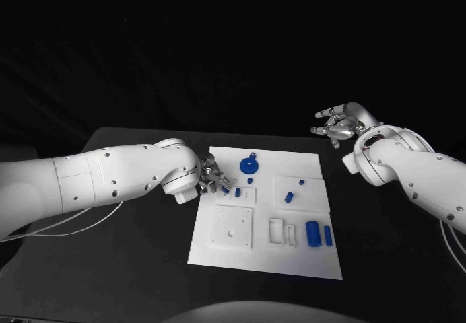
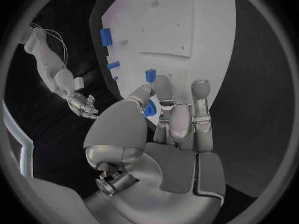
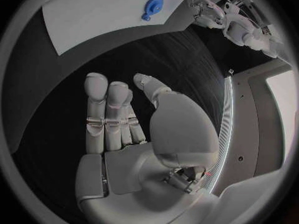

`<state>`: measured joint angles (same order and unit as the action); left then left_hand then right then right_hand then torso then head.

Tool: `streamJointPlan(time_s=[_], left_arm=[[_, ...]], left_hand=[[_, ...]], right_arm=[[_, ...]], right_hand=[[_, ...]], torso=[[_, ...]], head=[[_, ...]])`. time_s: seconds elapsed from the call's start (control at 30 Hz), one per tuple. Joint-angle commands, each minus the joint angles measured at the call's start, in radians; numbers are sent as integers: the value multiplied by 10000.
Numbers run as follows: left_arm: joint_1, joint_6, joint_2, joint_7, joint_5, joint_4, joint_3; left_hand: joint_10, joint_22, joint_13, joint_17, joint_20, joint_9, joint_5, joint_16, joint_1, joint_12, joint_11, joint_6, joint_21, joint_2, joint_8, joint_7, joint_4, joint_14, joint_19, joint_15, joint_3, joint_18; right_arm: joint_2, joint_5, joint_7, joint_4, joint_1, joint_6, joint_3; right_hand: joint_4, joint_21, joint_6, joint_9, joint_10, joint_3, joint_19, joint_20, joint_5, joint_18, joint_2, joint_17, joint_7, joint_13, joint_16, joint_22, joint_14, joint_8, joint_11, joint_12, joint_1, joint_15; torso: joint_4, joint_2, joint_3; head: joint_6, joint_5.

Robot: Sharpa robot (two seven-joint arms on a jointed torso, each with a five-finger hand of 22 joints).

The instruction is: Assemble the parts on the task board

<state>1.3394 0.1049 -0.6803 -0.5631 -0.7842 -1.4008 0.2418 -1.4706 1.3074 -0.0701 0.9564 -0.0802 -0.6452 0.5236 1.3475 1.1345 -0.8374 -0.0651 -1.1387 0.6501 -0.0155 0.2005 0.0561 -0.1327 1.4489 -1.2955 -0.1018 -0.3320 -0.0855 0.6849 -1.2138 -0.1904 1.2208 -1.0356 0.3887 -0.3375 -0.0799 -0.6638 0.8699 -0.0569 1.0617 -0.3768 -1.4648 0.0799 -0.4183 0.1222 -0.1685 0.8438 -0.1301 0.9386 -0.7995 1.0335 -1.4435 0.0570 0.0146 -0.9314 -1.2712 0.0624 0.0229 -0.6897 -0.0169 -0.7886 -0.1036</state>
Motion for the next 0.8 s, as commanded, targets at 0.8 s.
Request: streamJointPlan(time_s=[0.8], left_arm=[[-87,-138,19,-175,-318,41,-4]], left_hand=[[-449,165,37,-101,-23,376,150,-77,-83,45,-204,-469,-90,8,949,-725,-297,11,51,-83,-343,-110]], right_arm=[[23,-8,61,29,30,-122,-4]], right_hand=[[-18,0,-40,-7,-77,73,-482,62,-102,122,14,0,-26,3,49,-16,-46,0,8,43,109,35]], torso=[[4,0,19]], head=[[-84,7]])
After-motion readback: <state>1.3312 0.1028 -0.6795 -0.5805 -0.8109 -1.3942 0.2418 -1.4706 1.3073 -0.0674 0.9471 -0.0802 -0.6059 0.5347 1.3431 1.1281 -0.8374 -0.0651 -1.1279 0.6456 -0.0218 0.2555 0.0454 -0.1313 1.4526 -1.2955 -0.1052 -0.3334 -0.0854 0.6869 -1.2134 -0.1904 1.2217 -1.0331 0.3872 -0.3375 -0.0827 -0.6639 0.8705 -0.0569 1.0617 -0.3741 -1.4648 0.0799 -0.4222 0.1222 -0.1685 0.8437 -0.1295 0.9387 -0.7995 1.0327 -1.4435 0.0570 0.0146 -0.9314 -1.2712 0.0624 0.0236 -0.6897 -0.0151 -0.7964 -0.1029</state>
